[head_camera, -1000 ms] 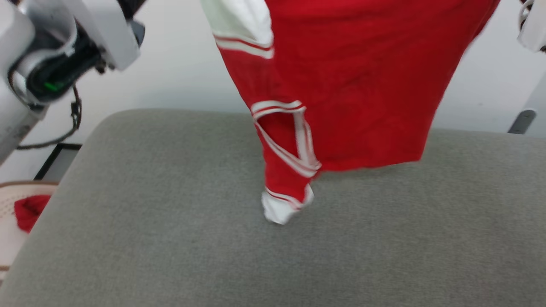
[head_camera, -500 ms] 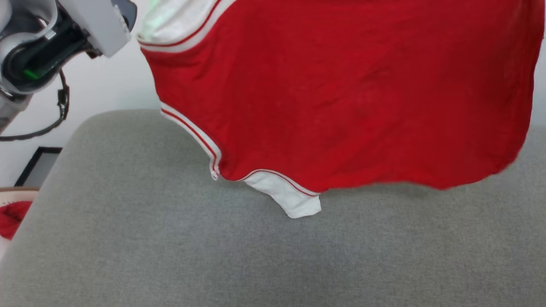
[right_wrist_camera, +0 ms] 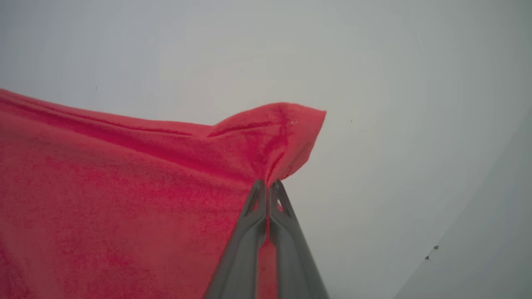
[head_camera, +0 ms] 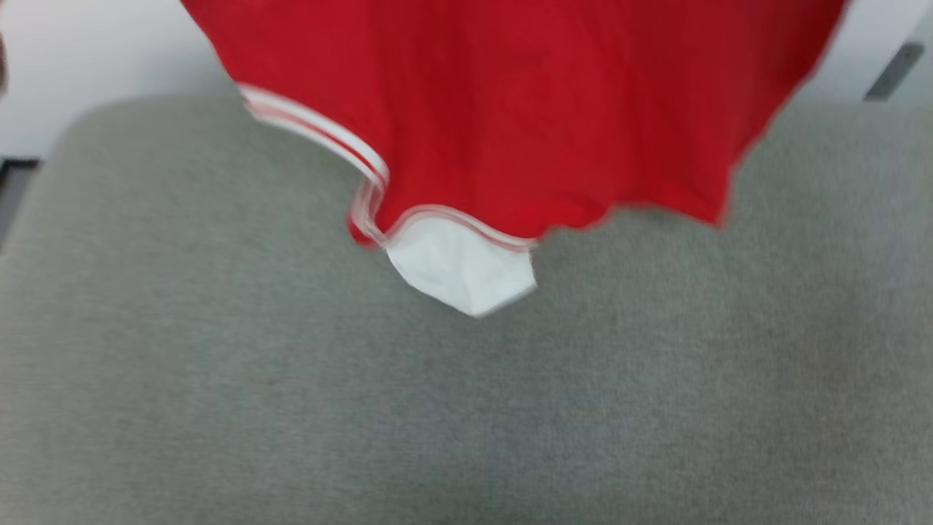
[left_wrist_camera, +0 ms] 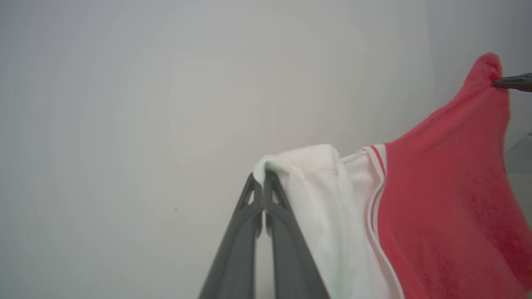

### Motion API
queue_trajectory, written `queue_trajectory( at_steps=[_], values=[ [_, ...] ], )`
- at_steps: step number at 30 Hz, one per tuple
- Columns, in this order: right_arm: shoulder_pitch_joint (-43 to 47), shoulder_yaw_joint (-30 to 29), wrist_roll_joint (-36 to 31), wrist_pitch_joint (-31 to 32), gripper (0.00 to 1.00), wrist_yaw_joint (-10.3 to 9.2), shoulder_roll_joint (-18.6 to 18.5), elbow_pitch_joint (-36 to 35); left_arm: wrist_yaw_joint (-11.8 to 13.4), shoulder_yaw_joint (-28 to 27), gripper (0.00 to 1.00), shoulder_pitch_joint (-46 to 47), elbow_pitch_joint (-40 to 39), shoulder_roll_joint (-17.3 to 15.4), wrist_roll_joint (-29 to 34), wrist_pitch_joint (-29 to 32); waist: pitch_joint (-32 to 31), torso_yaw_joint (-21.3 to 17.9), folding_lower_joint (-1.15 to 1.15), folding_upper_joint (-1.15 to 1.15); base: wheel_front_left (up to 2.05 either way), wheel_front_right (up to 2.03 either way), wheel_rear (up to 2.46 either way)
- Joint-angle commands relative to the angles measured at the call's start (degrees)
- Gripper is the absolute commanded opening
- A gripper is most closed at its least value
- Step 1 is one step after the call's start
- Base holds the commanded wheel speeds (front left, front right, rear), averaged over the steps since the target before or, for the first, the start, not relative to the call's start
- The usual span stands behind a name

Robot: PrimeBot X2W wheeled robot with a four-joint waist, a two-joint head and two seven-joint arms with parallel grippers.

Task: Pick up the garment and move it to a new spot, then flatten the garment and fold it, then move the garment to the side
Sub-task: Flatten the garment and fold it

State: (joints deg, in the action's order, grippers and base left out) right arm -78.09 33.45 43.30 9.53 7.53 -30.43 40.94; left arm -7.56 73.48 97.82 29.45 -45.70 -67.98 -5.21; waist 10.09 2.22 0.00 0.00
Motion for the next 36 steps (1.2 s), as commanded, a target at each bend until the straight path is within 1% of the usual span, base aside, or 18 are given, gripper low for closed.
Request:
queue_trajectory(
  at_steps=[1,5,7,10,12,16,18,20,23,26,28,29,30,31,32,33,35,36],
  values=[
    [-3.19,-1.53,-4.72,-6.2,0.0,-0.08,2.68,4.2,0.23,-0.21,0.0,3.47,3.81,2.14,2.53,-2.57,8.21,-4.44,0.0,0.0,0.0,0.0,0.0],
    [-8.99,-4.84,-13.85,-19.12,0.0,-0.07,8.04,12.45,0.23,-0.61,0.0,11.0,10.71,6.85,6.05,-7.86,13.31,-5.27,0.0,0.0,0.0,0.0,0.0],
    [-12.29,-6.63,-18.03,-22.59,0.0,-0.07,9.1,15.46,0.22,-1.16,0.0,15.1,12.53,9.01,7.57,-9.16,16.64,-4.99,0.0,0.0,0.0,0.0,0.0],
    [-14.75,-9.27,-23.18,-24.34,0.0,-0.07,10.63,18.21,0.22,-2.92,0.0,18.9,12.37,11.55,9.01,-9.84,21.35,-4.38,0.0,0.0,0.0,0.0,0.0],
    [-15.37,-11.41,-25.83,-24.6,0.0,-0.07,11.27,18.94,0.22,-6.34,0.0,20.43,10.4,11.96,10.98,-9.95,24.45,-3.84,0.0,0.0,0.0,0.0,0.0],
    [-12.8,-16.65,-30.39,-24.68,0.0,-0.07,12.36,17.0,0.22,-12.84,0.0,15.65,6.75,13.12,13.81,-9.81,29.06,-2.49,0.0,0.0,0.0,0.0,0.0],
    [-11.47,-17.47,-31.55,-24.69,0.0,-0.07,12.72,17.37,0.22,-13.62,0.0,14.1,6.26,13.38,14.75,-9.82,29.62,-2.08,0.0,0.0,0.0,0.0,0.0],
    [-10.06,-19.35,-33.35,-24.71,0.0,-0.07,13.53,17.15,0.22,-15.89,0.0,11.5,5.77,14.05,14.95,-9.87,30.24,-1.31,0.0,0.0,0.0,0.0,0.0],
    [-7.61,-19.67,-35.63,-24.72,0.0,-0.07,14.67,18.24,0.22,-16.77,0.0,6.81,5.09,14.69,15.45,-9.88,29.75,-0.3,0.0,0.0,0.0,0.0,0.0],
    [-6.5,-20.17,-35.77,-24.73,0.0,-0.07,15.28,18.42,0.22,-16.17,0.0,3.62,4.4,14.52,14.51,-9.89,28.37,0.54,0.0,0.0,0.0,0.0,0.0],
    [-5.8,-20.05,-34.79,-24.73,0.0,-0.07,15.35,18.6,0.22,-14.29,0.0,1.99,3.64,14.35,13.14,-9.89,26.97,1.17,0.0,0.0,0.0,0.0,0.0],
    [-5.24,-18.7,-34.92,-24.72,0.0,-0.07,15.11,18.86,0.22,-12.66,0.0,0.76,3.33,14.34,11.37,-9.88,25.99,1.47,0.0,0.0,0.0,0.0,0.0],
    [-4.61,-17.78,-34.38,-24.72,0.0,-0.07,14.67,19.58,0.2,-10.04,0.0,0.51,2.57,13.8,11.43,-9.88,24.84,1.84,0.0,0.0,0.0,0.0,0.0],
    [-3.82,-16.89,-33.18,-24.72,0.0,-0.07,14.66,20.42,0.21,-7.47,0.0,-0.12,1.78,13.38,9.69,-9.62,23.55,2.17,0.0,0.0,0.0,0.0,0.0],
    [-3.26,-15.45,-31.95,-24.52,0.0,-0.07,15.07,20.78,0.21,-5.48,0.0,-0.84,1.08,12.74,7.05,-8.74,22.3,2.36,0.0,0.0,0.0,0.0,0.0],
    [-2.59,-13.91,-30.81,-24.29,0.0,-0.07,14.77,21.06,0.21,-3.38,0.0,-1.12,-0.19,11.88,6.09,-7.46,20.91,2.63,0.0,0.0,0.0,0.0,0.0],
    [-0.91,-11.6,-27.18,-23.7,0.0,-0.07,13.79,20.75,0.21,-1.31,0.0,-2.87,-3.2,10.26,1.81,-4.03,18.36,2.97,0.0,0.0,0.0,0.0,0.0],
    [0.71,-10.27,-25.75,-23.39,0.0,-0.07,13.01,20.38,0.21,-0.7,0.0,-3.83,-4.53,9.42,1.55,-2.52,16.86,3.17,0.0,0.0,0.0,0.0,0.0]
  ],
)
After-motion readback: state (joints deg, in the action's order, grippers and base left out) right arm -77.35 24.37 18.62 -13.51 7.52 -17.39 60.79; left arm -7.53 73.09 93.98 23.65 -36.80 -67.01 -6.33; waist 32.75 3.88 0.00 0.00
